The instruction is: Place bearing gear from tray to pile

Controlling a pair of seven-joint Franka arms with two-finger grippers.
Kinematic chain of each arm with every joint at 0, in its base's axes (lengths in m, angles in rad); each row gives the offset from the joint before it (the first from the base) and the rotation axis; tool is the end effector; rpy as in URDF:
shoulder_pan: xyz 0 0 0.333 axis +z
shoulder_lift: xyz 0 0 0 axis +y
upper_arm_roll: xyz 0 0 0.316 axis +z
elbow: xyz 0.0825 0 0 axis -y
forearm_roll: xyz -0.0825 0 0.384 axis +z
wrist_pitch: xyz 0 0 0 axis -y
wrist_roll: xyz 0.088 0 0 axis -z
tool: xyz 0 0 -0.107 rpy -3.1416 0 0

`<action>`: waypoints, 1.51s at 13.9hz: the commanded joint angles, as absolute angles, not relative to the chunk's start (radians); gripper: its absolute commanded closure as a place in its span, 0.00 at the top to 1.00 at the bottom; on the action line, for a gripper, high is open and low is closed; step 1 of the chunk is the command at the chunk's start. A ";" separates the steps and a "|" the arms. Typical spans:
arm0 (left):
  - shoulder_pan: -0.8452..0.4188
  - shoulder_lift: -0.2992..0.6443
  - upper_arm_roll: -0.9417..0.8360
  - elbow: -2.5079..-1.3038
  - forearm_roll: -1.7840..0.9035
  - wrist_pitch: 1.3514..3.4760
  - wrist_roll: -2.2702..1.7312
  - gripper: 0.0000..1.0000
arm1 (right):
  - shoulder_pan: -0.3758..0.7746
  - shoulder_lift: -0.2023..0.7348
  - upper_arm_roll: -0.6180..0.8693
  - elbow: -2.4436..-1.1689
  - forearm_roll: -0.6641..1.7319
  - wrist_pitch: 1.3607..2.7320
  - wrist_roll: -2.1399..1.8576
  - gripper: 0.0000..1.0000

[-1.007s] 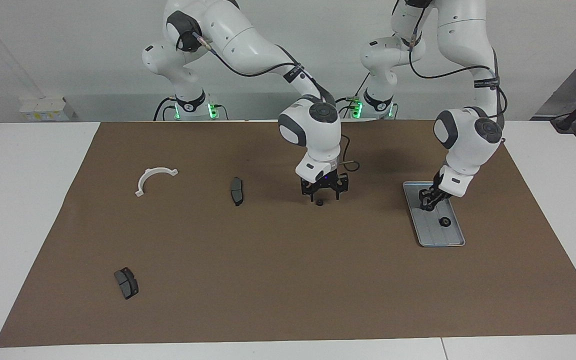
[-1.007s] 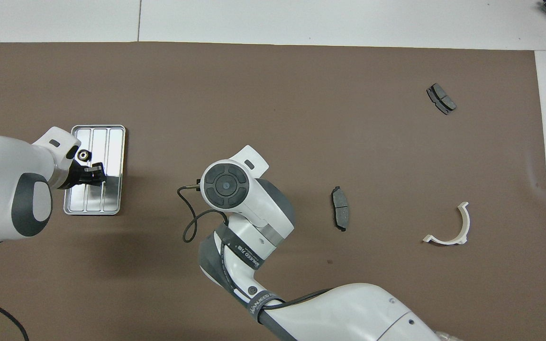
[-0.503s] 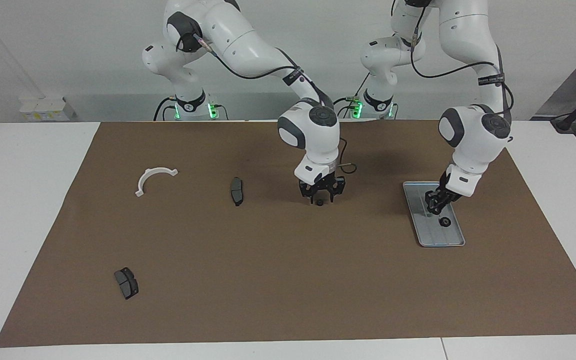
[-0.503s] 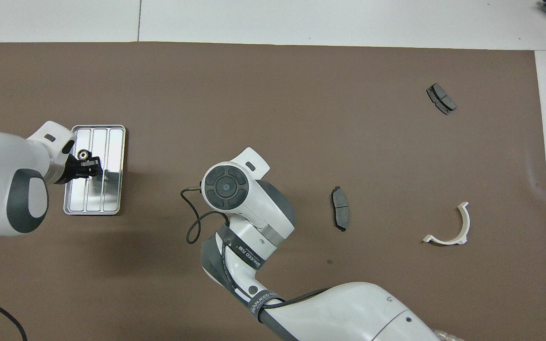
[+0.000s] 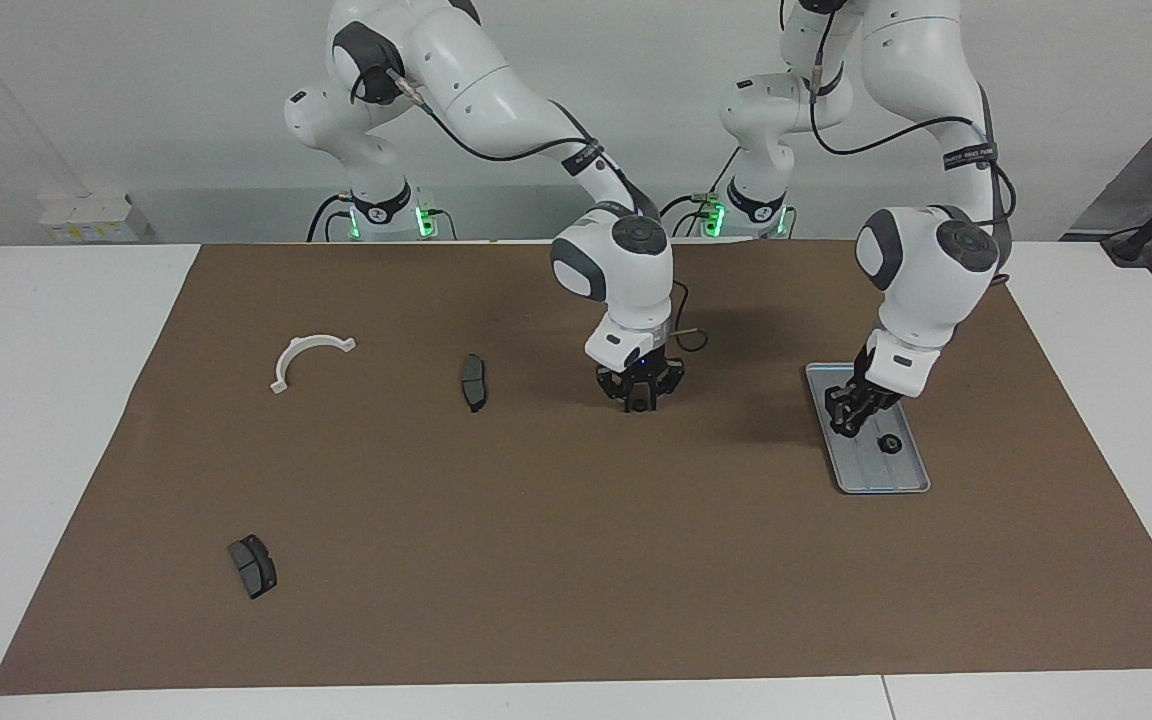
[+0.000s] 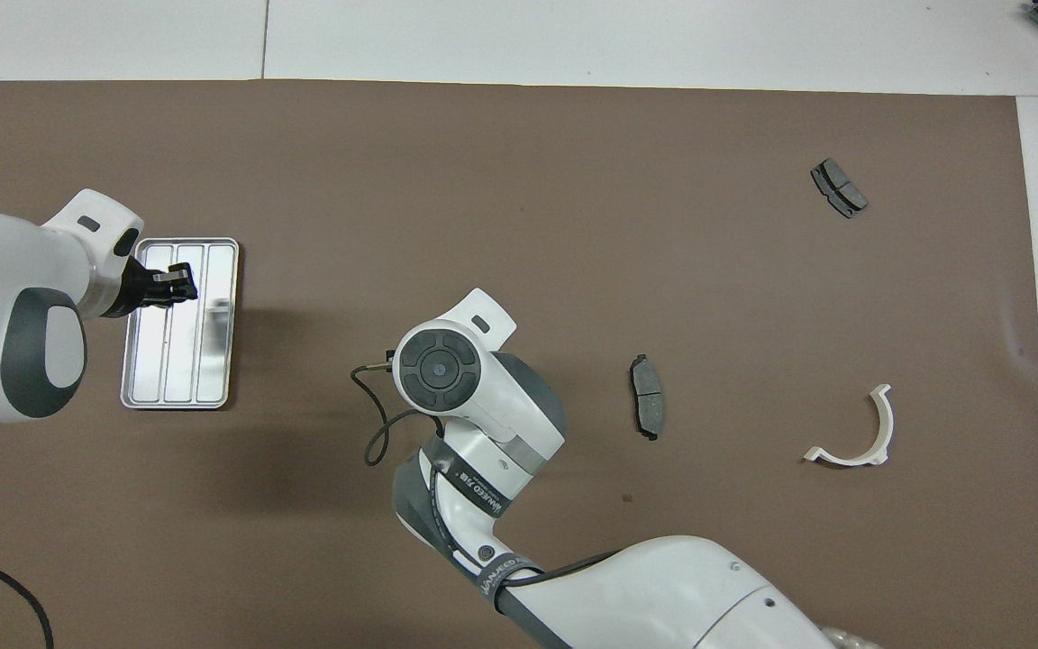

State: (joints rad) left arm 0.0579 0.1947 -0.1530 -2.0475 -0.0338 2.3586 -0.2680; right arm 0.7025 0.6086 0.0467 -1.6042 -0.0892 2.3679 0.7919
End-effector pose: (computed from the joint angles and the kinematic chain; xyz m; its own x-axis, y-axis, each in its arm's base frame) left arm 0.5913 -0.0544 0.3580 0.9745 0.2019 0.0983 0.1939 -0.9773 0.0850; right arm 0.5230 0.4785 0.2895 0.9901 0.0002 0.1403 0.0113 -0.9969 -0.0784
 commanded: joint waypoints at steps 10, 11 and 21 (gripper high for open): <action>-0.257 0.203 -0.143 -2.037 -0.037 2.390 -0.624 0.12 | 0.436 0.296 0.038 -1.870 -0.110 2.327 0.662 0.00; -0.303 0.199 -0.143 -2.040 -0.038 2.394 -0.656 0.13 | 0.389 0.275 0.040 -1.899 -0.110 2.332 0.610 0.00; -0.492 0.189 -0.140 -2.048 -0.040 2.395 -0.798 1.00 | -0.017 0.192 0.043 -2.103 -0.066 2.414 0.076 0.00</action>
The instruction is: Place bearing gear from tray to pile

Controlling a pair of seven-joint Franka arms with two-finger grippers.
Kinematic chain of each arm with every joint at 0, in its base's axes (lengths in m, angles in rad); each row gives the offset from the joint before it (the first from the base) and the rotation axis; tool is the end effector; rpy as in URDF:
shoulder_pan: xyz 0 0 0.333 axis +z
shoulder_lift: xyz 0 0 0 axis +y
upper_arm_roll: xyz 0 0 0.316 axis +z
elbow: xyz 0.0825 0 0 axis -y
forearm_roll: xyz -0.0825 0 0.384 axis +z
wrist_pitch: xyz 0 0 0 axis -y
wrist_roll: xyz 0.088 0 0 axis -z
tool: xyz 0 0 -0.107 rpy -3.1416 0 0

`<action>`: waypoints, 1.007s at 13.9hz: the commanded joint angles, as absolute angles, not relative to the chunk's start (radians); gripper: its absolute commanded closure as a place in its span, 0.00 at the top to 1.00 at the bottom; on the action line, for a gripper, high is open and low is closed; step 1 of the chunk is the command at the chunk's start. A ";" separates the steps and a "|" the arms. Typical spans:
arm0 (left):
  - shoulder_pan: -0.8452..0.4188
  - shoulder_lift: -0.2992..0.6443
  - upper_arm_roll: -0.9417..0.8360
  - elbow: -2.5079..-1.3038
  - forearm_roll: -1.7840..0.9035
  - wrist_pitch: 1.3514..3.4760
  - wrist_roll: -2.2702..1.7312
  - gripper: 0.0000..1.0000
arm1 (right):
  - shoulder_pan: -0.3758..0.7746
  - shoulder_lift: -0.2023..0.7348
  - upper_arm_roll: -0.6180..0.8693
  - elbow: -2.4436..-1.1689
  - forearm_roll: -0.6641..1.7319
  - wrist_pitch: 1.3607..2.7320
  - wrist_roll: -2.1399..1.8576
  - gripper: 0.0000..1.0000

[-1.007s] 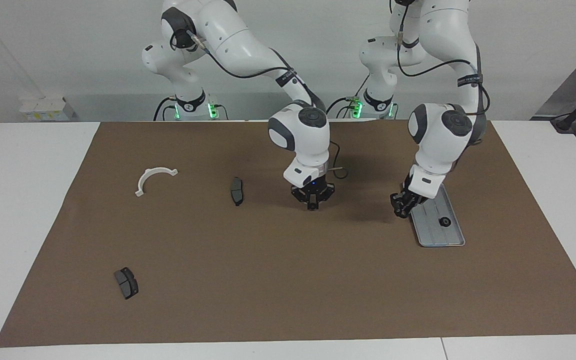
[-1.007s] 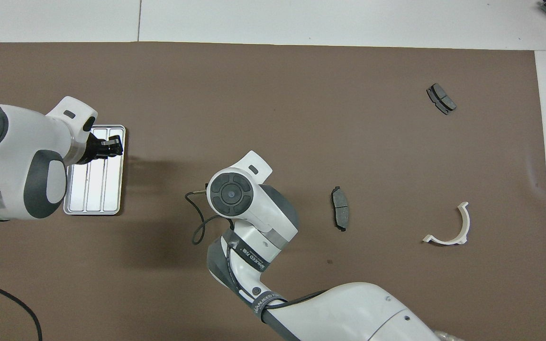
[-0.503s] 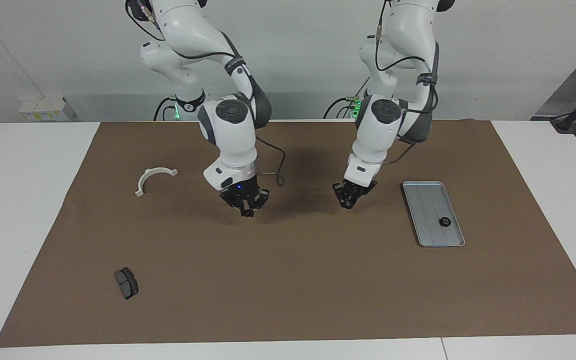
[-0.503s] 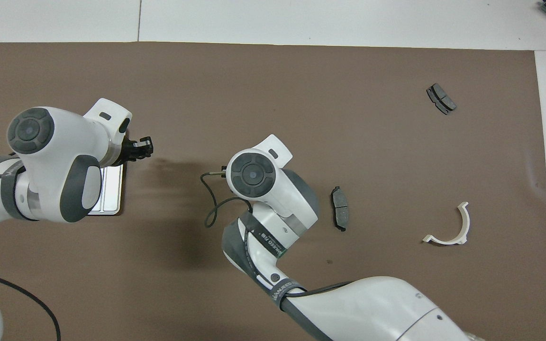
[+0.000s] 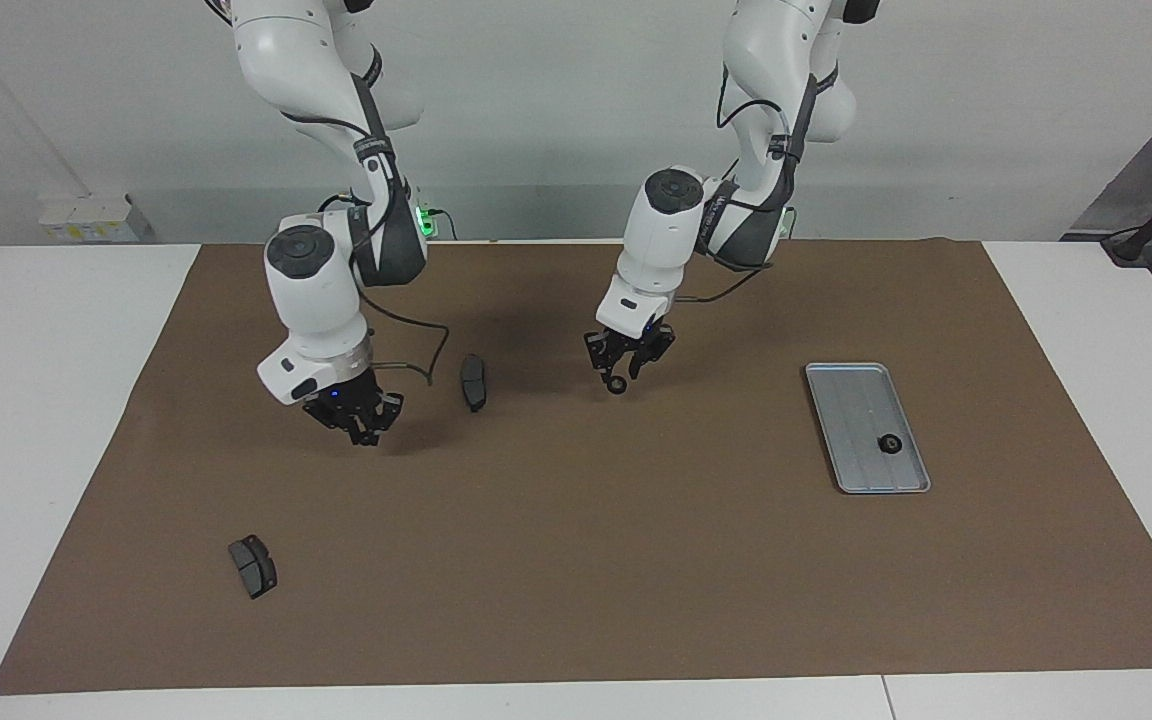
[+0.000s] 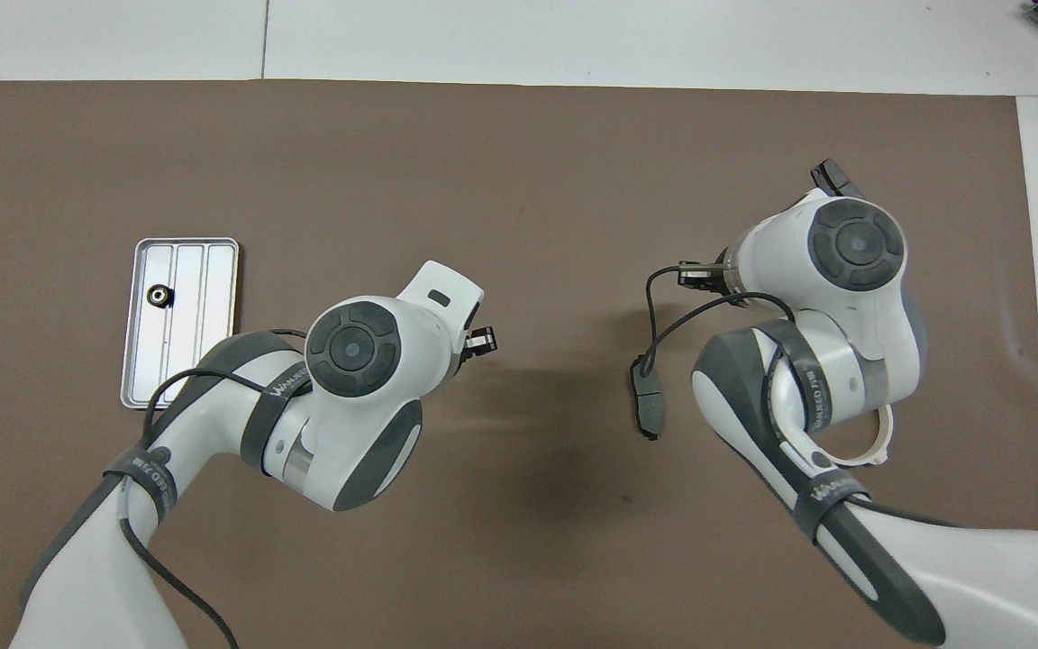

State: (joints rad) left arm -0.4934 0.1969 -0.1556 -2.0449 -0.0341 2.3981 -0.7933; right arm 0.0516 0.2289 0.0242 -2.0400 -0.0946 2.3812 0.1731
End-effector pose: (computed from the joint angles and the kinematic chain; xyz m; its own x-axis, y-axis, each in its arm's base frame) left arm 0.4781 -0.3597 0.3620 0.9818 0.1769 0.0693 0.1649 -0.9746 0.1518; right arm 0.5971 0.0440 0.3420 0.9923 -0.0303 0.1199 -0.0361 -0.9982 0.0470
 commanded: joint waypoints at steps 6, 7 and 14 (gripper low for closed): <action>-0.232 0.198 -0.138 -1.993 -0.005 2.391 -0.686 1.00 | -0.129 0.224 0.041 -2.111 0.002 2.419 -0.055 0.08; -0.178 0.198 -0.138 -1.991 -0.003 2.391 -0.634 1.00 | -0.138 0.229 0.041 -2.111 0.002 2.419 -0.066 0.16; 0.164 0.187 -0.138 -2.069 -0.003 2.408 -0.140 1.00 | -0.111 0.223 0.051 -2.063 0.000 2.408 -0.065 0.88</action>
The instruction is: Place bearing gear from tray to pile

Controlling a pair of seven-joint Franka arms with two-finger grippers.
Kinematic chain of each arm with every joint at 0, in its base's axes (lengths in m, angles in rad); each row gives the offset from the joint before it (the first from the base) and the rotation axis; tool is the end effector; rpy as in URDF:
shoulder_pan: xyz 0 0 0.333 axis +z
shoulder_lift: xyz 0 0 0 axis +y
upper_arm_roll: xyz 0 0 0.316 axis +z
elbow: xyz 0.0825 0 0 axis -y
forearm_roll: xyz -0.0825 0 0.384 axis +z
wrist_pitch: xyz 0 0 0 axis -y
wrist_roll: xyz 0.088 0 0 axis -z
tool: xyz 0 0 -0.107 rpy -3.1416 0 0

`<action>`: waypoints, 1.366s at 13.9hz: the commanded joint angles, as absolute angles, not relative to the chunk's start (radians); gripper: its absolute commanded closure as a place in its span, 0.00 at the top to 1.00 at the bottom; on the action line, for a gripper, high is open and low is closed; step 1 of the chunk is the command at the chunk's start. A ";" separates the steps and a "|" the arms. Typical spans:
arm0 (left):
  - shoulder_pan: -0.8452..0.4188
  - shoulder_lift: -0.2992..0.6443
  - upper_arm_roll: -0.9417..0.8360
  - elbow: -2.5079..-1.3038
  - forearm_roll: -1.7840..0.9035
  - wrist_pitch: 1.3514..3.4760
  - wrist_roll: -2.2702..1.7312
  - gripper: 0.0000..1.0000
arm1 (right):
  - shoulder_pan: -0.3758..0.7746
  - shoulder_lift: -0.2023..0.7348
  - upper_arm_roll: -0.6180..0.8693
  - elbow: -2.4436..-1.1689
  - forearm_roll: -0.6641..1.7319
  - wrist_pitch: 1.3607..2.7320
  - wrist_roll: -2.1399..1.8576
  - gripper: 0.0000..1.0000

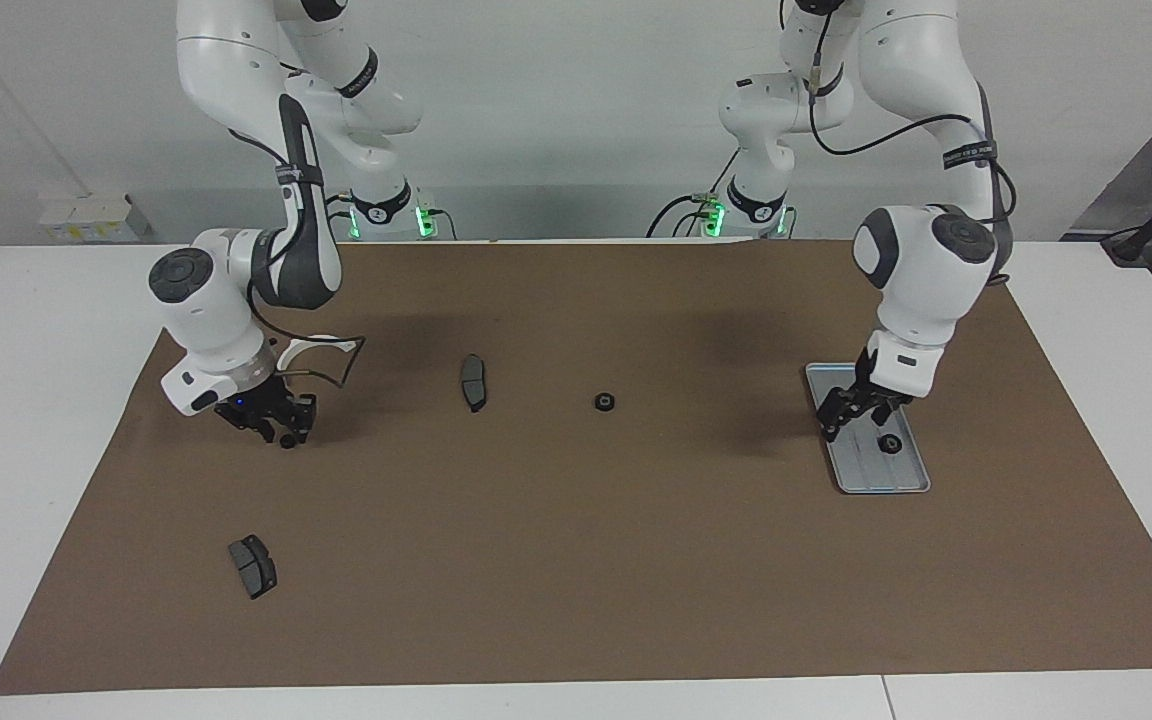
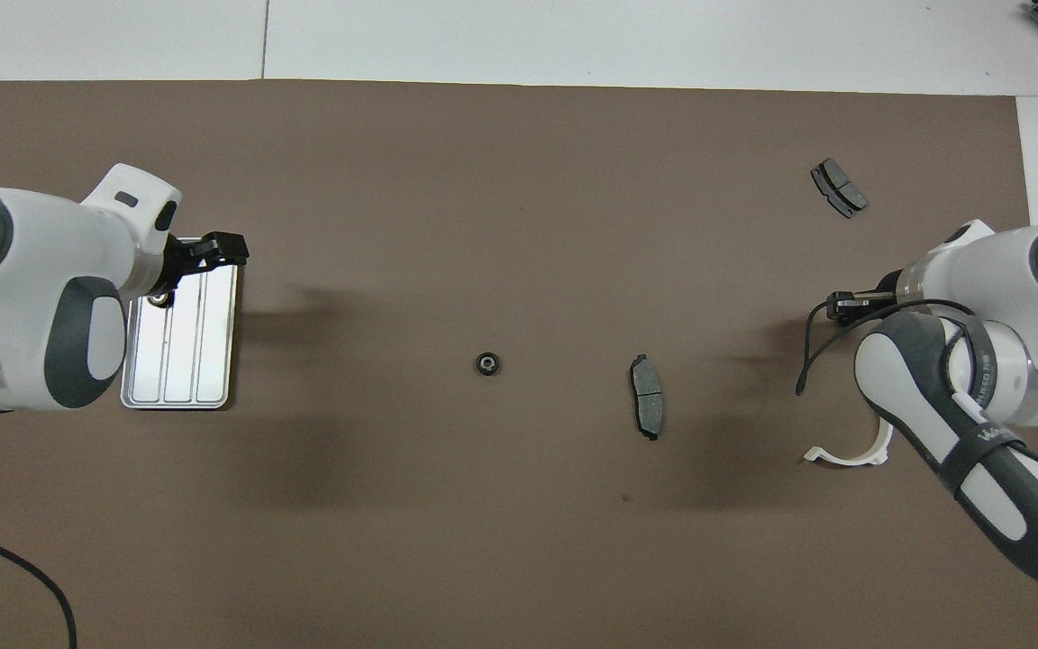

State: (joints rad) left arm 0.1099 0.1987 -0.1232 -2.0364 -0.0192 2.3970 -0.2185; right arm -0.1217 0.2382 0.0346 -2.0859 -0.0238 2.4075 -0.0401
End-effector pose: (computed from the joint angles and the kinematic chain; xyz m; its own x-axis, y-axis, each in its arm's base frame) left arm 0.6005 -0.0059 0.3642 0.9631 0.2237 0.1498 0.2148 -0.9739 0.0736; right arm 0.5856 -0.0517 0.3189 0.9961 -0.0307 0.0830 -0.0318 -0.9994 0.0125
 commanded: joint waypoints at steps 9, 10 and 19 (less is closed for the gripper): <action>0.215 0.304 -0.138 -2.074 -0.003 2.580 -0.129 0.81 | 0.289 0.248 0.049 -1.892 -0.017 2.301 0.443 0.94; 0.212 0.302 -0.138 -2.086 -0.003 2.579 -0.129 0.81 | 0.339 0.268 0.049 -1.867 -0.017 2.293 0.506 0.94; 0.195 0.290 -0.138 -2.131 -0.003 2.579 -0.133 0.40 | 0.581 0.532 0.049 -1.609 -0.080 2.250 0.818 0.93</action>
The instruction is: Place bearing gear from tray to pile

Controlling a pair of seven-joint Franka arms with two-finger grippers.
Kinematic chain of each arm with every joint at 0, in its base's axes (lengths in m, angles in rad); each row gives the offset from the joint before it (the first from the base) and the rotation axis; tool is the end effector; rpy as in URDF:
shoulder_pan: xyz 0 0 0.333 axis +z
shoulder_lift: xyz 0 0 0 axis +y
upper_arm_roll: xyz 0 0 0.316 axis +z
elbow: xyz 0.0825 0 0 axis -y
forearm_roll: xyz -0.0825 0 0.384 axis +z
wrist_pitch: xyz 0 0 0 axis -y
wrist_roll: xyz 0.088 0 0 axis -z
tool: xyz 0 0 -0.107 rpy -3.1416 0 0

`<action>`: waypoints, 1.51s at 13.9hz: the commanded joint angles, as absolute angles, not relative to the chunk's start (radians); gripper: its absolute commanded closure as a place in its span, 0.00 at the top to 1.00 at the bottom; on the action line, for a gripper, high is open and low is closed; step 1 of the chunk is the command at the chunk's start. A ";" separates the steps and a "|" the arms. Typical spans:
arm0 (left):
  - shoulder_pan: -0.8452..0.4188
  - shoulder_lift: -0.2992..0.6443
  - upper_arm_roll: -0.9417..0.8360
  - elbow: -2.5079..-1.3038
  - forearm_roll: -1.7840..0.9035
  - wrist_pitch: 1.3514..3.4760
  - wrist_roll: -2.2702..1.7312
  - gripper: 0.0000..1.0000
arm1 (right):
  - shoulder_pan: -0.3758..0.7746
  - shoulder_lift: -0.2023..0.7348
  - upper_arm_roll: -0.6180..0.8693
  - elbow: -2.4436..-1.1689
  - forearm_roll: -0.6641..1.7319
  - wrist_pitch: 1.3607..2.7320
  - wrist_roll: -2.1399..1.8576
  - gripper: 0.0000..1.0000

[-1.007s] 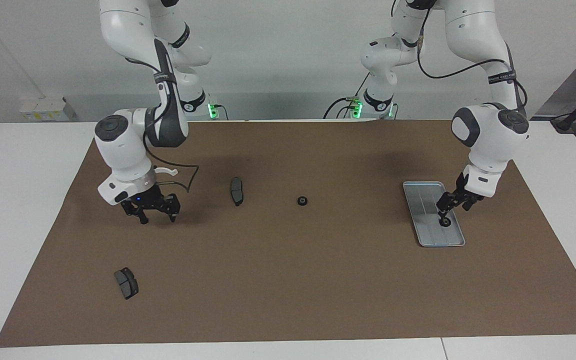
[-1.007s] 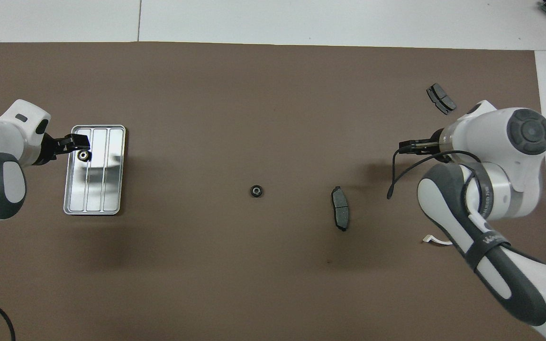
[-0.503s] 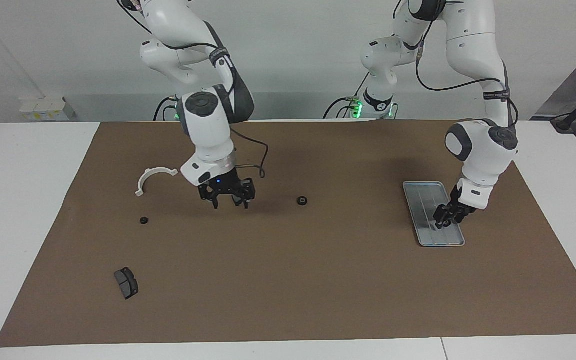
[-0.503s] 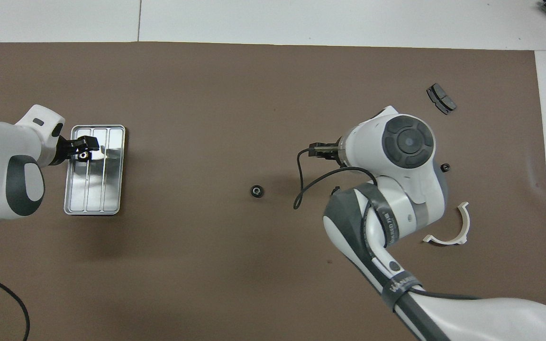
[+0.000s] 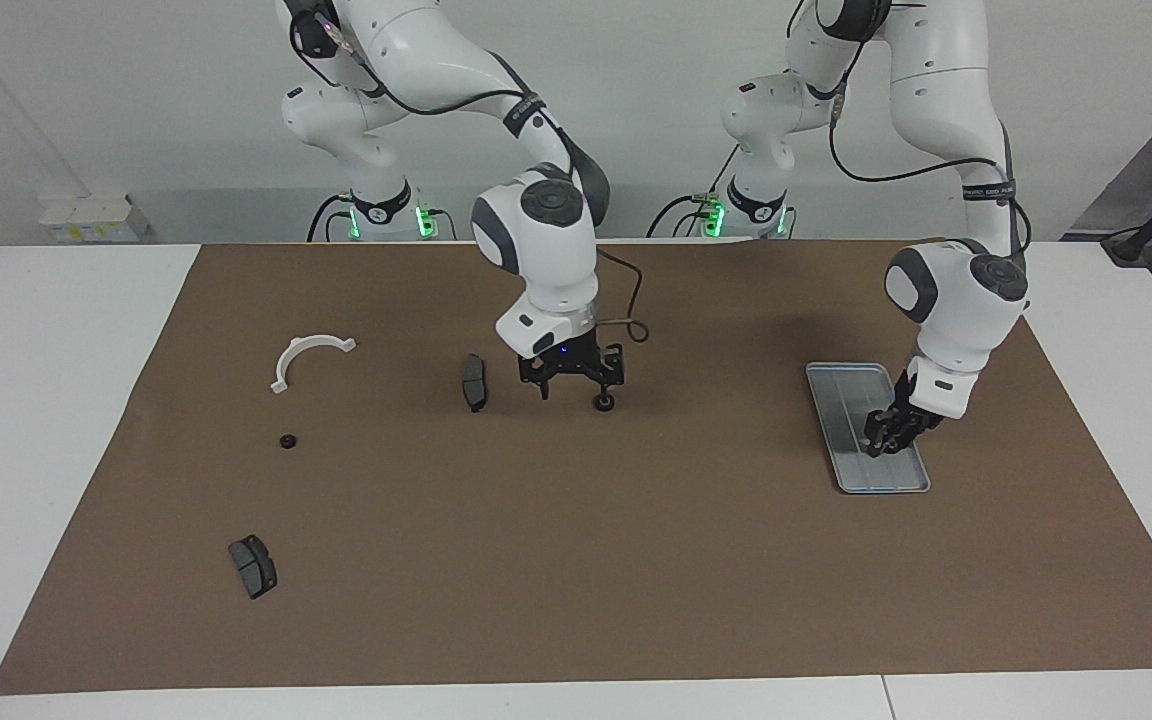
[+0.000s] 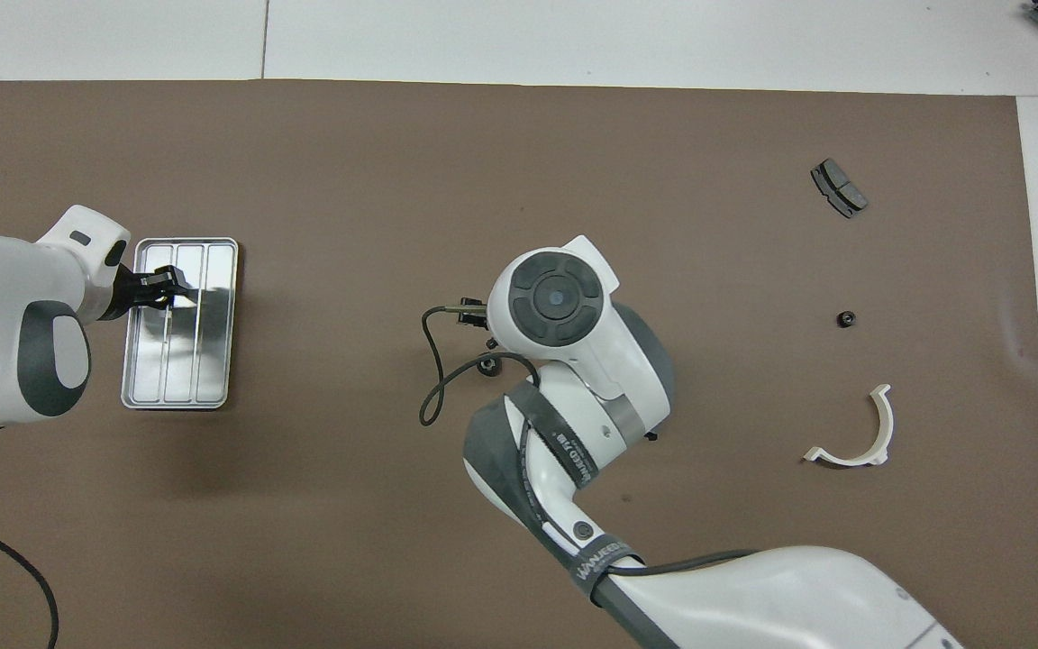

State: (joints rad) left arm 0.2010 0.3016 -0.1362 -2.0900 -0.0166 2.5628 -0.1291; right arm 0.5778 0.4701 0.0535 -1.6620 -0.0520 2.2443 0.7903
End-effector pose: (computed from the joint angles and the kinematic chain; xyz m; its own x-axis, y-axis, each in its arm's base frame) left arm 0.5984 0.0413 0.2966 0.9621 0.2179 0.1641 0.2084 -0.9753 0.0734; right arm 0.5565 0.3997 0.3467 0.9860 -0.1381 0.0933 -0.1322 -0.9890 -0.0660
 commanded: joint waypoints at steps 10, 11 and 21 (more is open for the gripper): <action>0.153 0.307 -0.138 -2.022 -0.005 2.548 -0.146 0.18 | 0.649 0.552 0.049 -1.663 -0.087 2.269 0.867 0.70; 0.137 0.307 -0.138 -2.019 -0.005 2.543 -0.169 0.18 | 0.649 0.551 0.049 -1.666 -0.087 2.270 0.867 0.69; -0.130 0.293 -0.140 -2.006 -0.003 2.465 -0.586 0.18 | 0.525 0.476 0.037 -1.684 -0.087 2.204 0.796 0.00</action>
State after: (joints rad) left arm -0.0757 0.2977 -0.1543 -2.0182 -0.0166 2.4954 -0.5109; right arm 0.5796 0.5297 0.0256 -1.6543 -0.0684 2.2326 0.8286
